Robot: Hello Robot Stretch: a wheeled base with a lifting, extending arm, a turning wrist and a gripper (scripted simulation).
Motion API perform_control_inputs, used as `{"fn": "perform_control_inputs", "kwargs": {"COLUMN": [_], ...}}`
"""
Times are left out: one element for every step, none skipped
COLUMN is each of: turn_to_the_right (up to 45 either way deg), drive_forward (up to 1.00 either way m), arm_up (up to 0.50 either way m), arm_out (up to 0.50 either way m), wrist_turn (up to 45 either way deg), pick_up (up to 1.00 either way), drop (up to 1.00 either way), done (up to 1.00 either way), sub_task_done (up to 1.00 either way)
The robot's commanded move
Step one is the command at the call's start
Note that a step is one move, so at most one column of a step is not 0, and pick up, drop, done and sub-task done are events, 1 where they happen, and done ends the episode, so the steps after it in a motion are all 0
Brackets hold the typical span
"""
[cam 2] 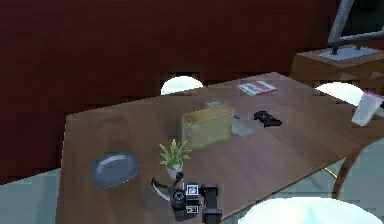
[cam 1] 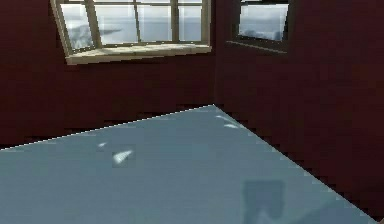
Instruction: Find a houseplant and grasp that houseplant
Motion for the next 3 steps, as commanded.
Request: {"fn": "perform_control_inputs", "kwargs": {"turn_to_the_right": [0.0, 0.0, 0.0], "drive_forward": [0.00, 0.00, 0.00], "arm_up": [0.00, 0.10, 0.00], "arm_out": [0.00, 0.00, 0.00], "wrist_turn": [0.0, 0.0, 0.0], "pick_up": [1.00, 0.00, 0.00], "drop": [0.00, 0.00, 0.00], "done": [0.00, 0.00, 1.00], "sub_task_done": [0.00, 0.00, 0.00]}}
